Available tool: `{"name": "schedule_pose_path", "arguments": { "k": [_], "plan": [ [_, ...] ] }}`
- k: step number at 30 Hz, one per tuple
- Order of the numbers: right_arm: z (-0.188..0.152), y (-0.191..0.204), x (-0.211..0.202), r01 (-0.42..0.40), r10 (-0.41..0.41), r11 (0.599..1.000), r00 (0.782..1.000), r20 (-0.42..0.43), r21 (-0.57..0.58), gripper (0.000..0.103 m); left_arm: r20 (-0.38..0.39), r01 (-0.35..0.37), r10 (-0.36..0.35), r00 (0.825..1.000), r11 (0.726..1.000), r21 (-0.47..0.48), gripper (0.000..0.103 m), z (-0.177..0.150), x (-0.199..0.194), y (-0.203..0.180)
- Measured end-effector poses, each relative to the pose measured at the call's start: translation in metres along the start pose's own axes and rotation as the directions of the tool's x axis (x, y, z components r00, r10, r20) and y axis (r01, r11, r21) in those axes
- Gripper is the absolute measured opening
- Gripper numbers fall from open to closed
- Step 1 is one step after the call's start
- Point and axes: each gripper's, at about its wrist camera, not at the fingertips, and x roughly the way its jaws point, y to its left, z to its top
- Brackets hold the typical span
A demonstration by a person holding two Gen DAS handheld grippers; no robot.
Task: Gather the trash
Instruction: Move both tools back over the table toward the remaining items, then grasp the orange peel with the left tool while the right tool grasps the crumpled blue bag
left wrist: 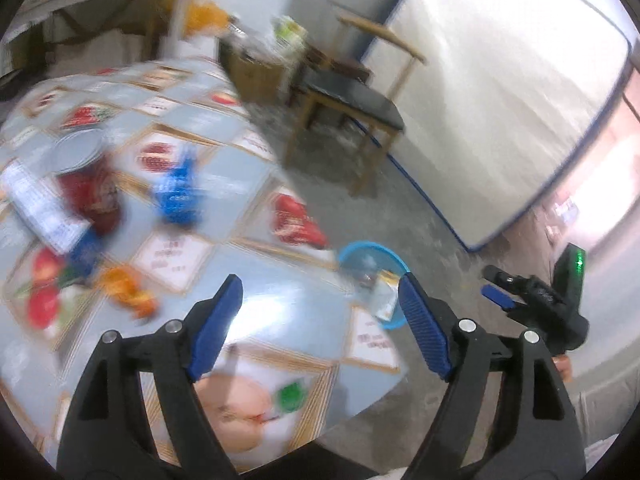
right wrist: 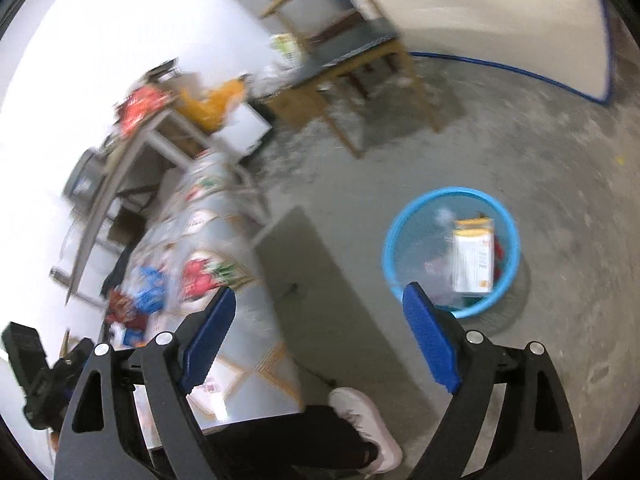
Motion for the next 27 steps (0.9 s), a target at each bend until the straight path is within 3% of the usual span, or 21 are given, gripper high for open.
{"name": "schedule_pose_path", "arguments": {
  "k": [6,12,16,21,27],
  "plan": [
    [-0.012,0.085,0.024,-0.1,0.085,0.978,0.992,-0.092,-0.181,0.083,0.102,-0.065,0.078,0.992,0.99,-0.126,0.077,-0.024,-0.045,0.063],
    [-0.04,0.165,0.061,-0.206,0.14,0.927,0.965,-0.222,-0.312,0.083,0.153,-0.087,0.125,0.98,0.969,-0.231,0.077,-0.044,-0.063,0.112],
    [-0.055,0.199,0.081,-0.247,0.15,0.903,0.948,-0.282,-0.351,0.083,0.157,-0.092,0.121,0.98,0.979,-0.181,0.077,-0.047,-0.054,0.114],
    [-0.063,0.219,0.098,-0.277,0.159,0.893,0.932,-0.326,-0.356,0.083,0.125,-0.138,0.143,0.982,0.989,-0.046,0.071,-0.044,-0.03,0.099],
    [-0.059,0.236,0.118,-0.27,0.139,0.884,0.932,-0.335,-0.383,0.083,0.04,-0.172,0.174,0.984,0.984,-0.05,0.058,-0.03,0.005,0.106]
  ]
}}
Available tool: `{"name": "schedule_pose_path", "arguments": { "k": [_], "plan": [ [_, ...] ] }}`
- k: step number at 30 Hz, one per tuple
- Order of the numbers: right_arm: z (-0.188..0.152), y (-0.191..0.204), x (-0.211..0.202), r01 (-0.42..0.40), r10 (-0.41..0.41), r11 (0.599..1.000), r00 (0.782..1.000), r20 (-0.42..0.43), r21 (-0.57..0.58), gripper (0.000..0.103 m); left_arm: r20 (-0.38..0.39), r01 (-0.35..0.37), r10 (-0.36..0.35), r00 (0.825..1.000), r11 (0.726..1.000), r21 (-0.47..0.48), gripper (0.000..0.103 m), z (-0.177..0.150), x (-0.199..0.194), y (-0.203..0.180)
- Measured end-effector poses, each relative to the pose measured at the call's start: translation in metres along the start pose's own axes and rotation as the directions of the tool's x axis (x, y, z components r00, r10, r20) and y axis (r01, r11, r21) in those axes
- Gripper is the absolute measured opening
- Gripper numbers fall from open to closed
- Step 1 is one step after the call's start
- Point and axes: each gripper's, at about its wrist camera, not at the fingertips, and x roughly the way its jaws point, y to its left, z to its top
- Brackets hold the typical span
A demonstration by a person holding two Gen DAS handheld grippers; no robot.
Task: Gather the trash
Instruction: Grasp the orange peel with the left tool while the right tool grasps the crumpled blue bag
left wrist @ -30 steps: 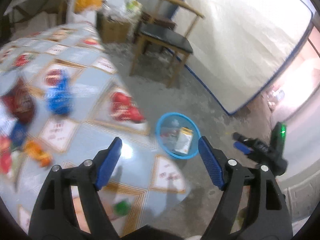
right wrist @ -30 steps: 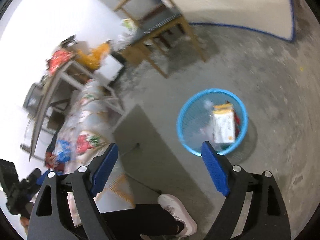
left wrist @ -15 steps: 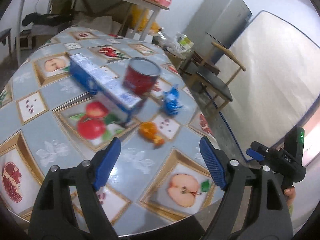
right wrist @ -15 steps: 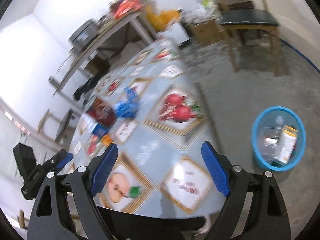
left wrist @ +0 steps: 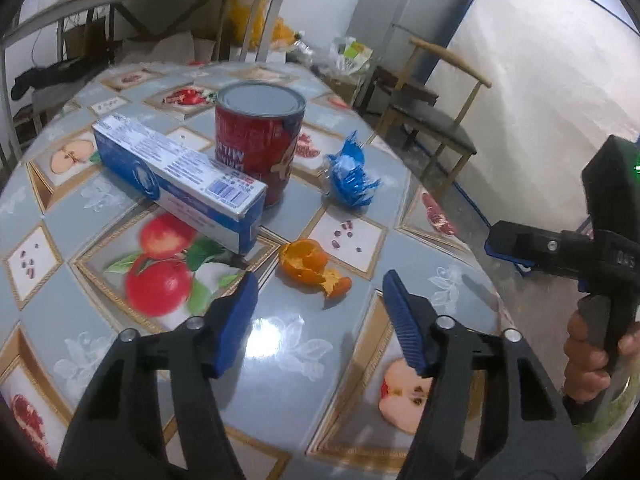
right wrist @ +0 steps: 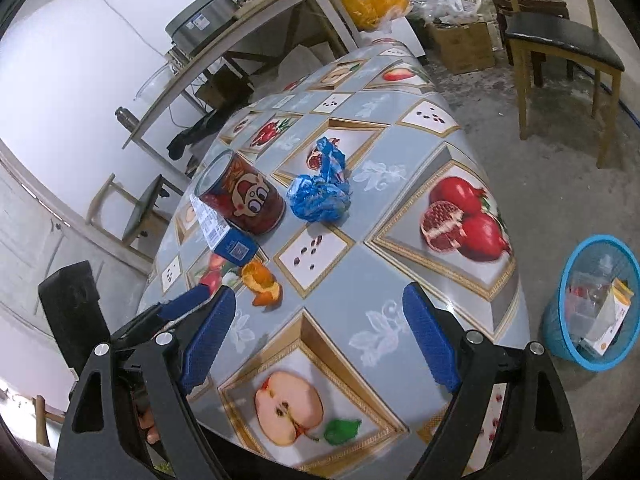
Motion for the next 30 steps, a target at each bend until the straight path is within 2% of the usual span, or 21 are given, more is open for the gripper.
{"name": "schedule_pose_path", "arguments": {
  "k": [2,10,12,16,19,21,23,27,30],
  "plan": [
    [0.007,0.001,0.006,0.004,-0.004,1.0,1.0,0.001,-0.007,0.083,-0.015,-0.015,0.015,1.0,1.0,-0.008,0.051,0.002,0.009,0.001],
    [0.053,0.006,0.048,0.011,-0.011,0.999,1.0,-0.007,-0.035,0.081,-0.063,-0.071,0.074,0.995,0.997,0.043,0.044,0.007,0.035,-0.014],
    [0.063,0.006,0.06,0.008,-0.008,0.999,1.0,-0.012,-0.034,0.079,-0.067,-0.11,0.114,0.991,0.992,0.053,0.04,0.008,0.04,-0.014],
    [0.08,0.006,0.086,0.03,-0.031,0.999,0.999,-0.036,-0.043,0.075,-0.078,-0.124,0.127,0.989,0.992,0.033,0.027,0.008,0.044,-0.009],
    [0.084,0.006,0.102,0.034,-0.038,0.998,0.997,-0.074,-0.053,0.068,-0.079,-0.119,0.12,0.99,0.993,0.023,0.021,0.008,0.044,-0.006],
    [0.083,0.005,0.109,0.04,-0.045,0.998,0.994,-0.096,-0.053,0.054,-0.074,-0.108,0.109,0.991,0.994,0.015,0.017,0.006,0.043,-0.004],
    [0.081,0.002,0.111,0.035,-0.039,0.999,0.993,-0.109,-0.038,0.046,-0.068,-0.106,0.107,0.992,0.994,0.013,0.014,0.005,0.04,-0.003],
    [0.075,0.0,0.104,0.039,-0.042,0.999,0.994,-0.101,-0.031,0.036,-0.074,-0.087,0.088,0.993,0.996,0.005,0.011,0.003,0.037,-0.002],
    [0.071,0.0,0.097,0.045,-0.048,0.998,0.994,-0.101,-0.032,0.032,-0.083,-0.063,0.062,0.995,0.998,-0.004,0.011,0.0,0.033,0.0]
  ]
}}
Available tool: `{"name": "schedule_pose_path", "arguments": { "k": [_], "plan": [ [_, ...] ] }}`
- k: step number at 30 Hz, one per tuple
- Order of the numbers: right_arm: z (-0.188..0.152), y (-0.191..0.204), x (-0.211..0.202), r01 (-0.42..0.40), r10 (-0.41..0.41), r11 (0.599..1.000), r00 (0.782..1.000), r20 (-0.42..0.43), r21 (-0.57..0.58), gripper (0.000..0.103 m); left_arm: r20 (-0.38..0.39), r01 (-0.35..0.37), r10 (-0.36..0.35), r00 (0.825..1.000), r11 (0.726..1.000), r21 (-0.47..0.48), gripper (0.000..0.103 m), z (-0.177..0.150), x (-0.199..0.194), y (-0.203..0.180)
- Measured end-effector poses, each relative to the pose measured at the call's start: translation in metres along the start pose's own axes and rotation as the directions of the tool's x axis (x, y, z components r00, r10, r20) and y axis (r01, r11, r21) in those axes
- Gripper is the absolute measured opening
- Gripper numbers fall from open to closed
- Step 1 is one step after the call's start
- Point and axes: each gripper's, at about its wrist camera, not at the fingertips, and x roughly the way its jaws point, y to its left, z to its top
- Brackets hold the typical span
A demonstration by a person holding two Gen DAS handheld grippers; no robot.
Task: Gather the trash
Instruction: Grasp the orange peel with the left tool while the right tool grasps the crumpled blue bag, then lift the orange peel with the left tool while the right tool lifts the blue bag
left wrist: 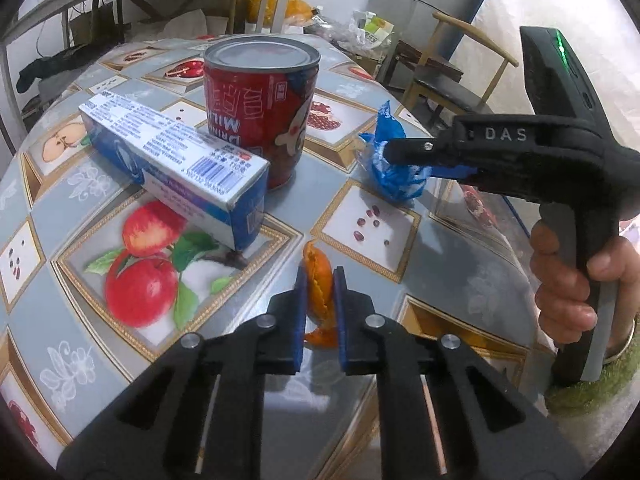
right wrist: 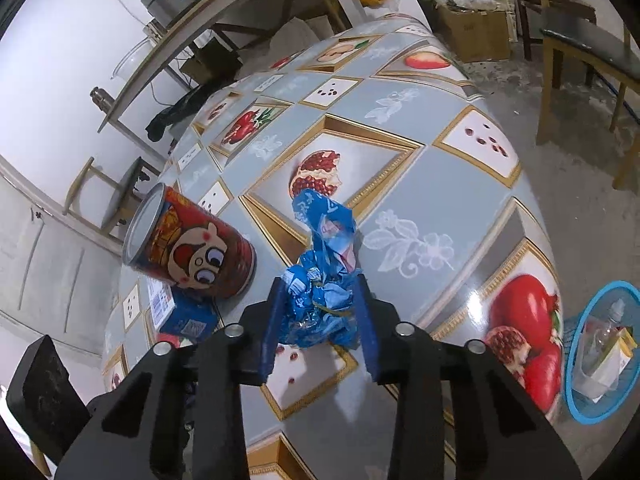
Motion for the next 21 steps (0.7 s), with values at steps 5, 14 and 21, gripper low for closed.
{"name": "schedule_pose_path", "arguments": {
  "k": [5,14,21],
  "plan": [
    [-0.015,0.001,-0.02,-0.006,0.006,1.0,1.0,0.0,-0.013,0.031,-0.022,0.059,-0.059,0.998,0.998,-0.015,0.01,-0.012,-0.008,0.006],
    [-0.069,0.002,-0.054,-0.029,0.028,0.999,0.999,-0.047,-0.029,0.031,-0.058,0.089,-0.09,0.994,0.996,-0.004,0.011,-0.039,-0.03,0.008],
    [-0.105,0.006,-0.065,0.052,-0.054,0.997,0.998,-0.031,-0.06,0.034,-0.059,0.052,-0.052,0.997,0.999,-0.009,0.015,-0.049,-0.034,0.005]
  ]
}}
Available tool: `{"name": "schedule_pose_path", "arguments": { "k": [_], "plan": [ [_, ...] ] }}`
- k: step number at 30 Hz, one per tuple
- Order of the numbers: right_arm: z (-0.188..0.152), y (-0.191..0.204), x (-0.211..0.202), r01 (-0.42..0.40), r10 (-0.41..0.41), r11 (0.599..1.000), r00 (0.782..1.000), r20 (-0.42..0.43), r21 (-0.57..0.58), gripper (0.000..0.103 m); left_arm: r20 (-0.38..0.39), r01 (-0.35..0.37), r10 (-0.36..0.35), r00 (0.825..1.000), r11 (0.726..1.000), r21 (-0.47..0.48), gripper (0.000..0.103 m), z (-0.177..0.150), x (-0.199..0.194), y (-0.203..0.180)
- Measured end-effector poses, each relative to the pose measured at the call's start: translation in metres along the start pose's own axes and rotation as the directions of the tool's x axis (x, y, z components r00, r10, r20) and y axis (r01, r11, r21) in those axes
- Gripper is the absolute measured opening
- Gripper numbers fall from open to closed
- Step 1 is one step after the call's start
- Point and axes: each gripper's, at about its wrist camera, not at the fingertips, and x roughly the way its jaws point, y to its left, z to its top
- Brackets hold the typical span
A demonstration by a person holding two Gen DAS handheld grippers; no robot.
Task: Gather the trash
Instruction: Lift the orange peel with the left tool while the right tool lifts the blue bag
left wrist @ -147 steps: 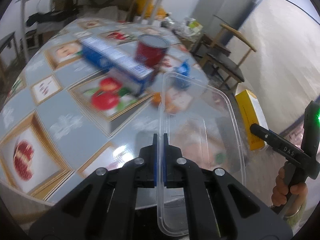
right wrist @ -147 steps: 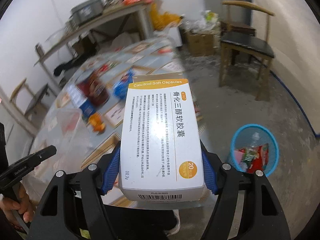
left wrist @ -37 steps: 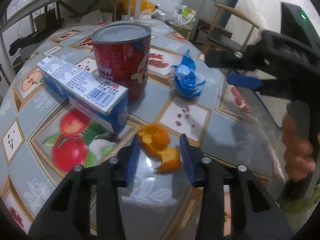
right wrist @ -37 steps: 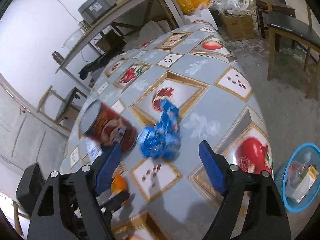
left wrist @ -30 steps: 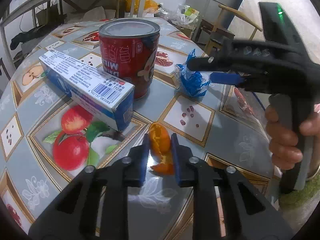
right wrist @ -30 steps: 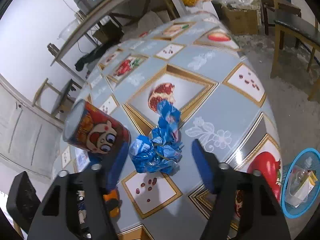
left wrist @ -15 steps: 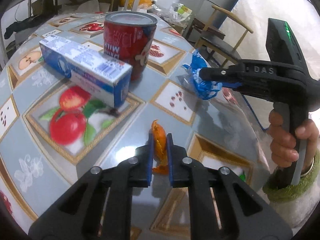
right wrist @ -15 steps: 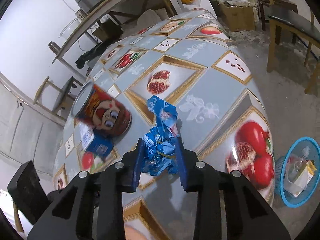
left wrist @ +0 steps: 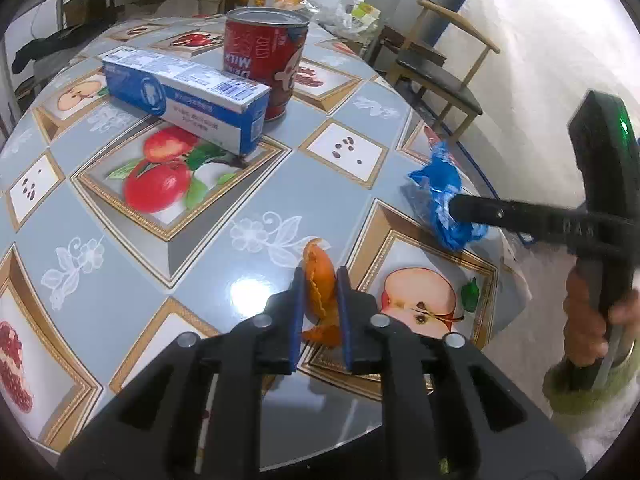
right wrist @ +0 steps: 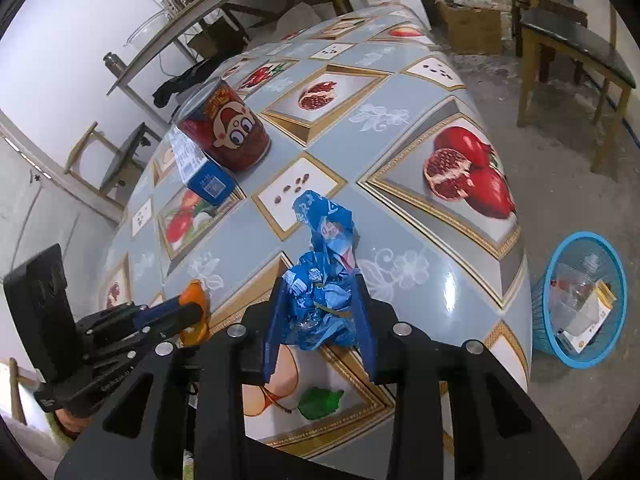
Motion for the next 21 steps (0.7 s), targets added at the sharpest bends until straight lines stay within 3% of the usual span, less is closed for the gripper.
{"name": "schedule_pose_path", "arguments": {
  "k": [8,21],
  "plan": [
    [-0.002,0.005,0.004,0.042,-0.042,0.999,0.999,0.014,-0.012,0.047,-0.01,-0.046,0.047,0.999,0.999,0.024,0.018,0.001,0.002,-0.007],
    [-0.007,-0.002,0.012,-0.001,0.001,0.999,1.0,0.006,0.032,0.048,-0.003,-0.086,0.086,0.996,0.996,0.04,0.015,0.001,0.004,-0.015]
  ]
}}
